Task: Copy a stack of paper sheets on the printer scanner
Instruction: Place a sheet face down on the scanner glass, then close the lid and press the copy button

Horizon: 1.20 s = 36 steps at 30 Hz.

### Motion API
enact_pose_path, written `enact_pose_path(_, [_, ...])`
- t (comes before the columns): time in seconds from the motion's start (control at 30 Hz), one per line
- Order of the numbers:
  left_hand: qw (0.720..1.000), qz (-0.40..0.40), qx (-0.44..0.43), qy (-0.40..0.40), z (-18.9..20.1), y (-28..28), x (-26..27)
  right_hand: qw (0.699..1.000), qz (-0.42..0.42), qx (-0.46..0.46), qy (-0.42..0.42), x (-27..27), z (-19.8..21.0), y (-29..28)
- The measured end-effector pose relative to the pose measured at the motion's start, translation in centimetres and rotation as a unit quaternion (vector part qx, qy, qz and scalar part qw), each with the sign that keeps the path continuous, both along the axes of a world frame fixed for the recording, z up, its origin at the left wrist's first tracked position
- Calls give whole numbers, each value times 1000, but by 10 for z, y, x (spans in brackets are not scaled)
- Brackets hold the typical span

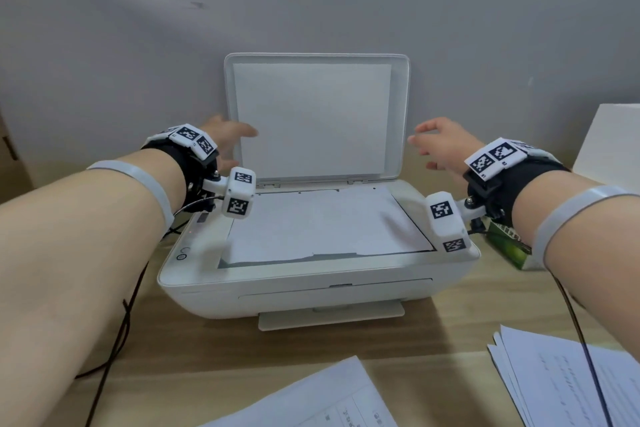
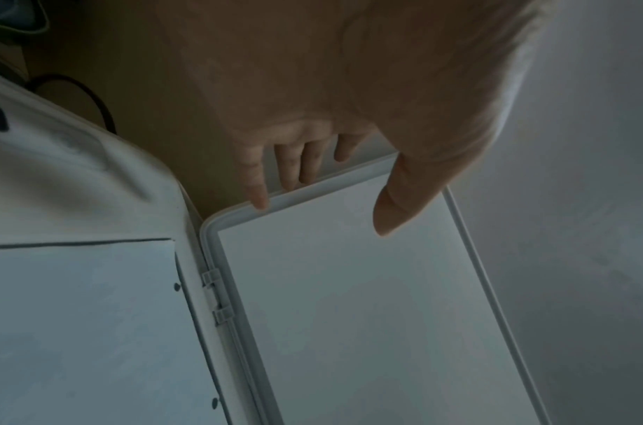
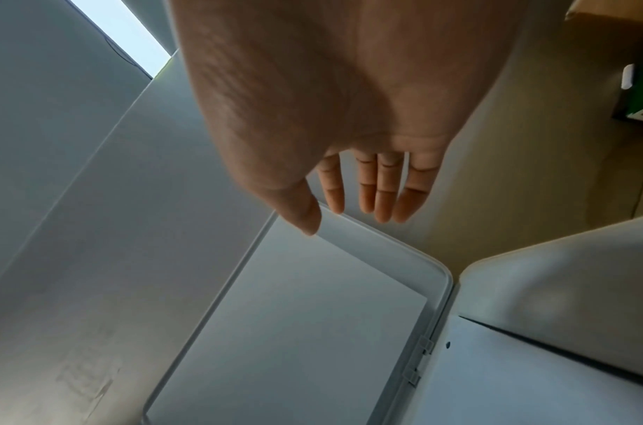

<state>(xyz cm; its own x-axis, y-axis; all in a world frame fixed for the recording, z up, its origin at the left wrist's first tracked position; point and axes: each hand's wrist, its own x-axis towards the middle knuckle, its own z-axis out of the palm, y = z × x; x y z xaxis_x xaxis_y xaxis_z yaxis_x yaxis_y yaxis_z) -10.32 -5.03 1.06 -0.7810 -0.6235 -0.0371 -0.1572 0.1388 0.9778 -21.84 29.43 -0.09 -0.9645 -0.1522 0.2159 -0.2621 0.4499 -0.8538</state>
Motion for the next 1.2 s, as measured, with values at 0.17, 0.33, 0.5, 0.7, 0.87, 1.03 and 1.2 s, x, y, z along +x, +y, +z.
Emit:
enact_pose_path(0.17, [999,-13,-40,-25,-4,-26,-6,999,-17,-35,-30,-1,2,4])
enact_pose_path(0.33, [996,-45,-69,-16,10,-2,24,987,8,-139,-74,22,13,12])
enact_pose_path(0.5, [996,-69,-57,-25,18,30,76,979,20,-187,-72,51,29,26])
enact_pose_path(0.7, [963,-134,-193,-134,1,49,128,993,3,-31,-114,77,8,35])
enact_pose_path(0.87, [935,-162,-234,-212,-26,53,155,980,20,186,-74,103,-18,38])
enact_pose_path(1.03, [923,-129,-279,-231,-47,36,159,944,49,324,-24,119,-24,11])
enact_pose_path(1.2, [934,-68,-290,-195,-68,17,151,906,182,379,44,154,-43,-53])
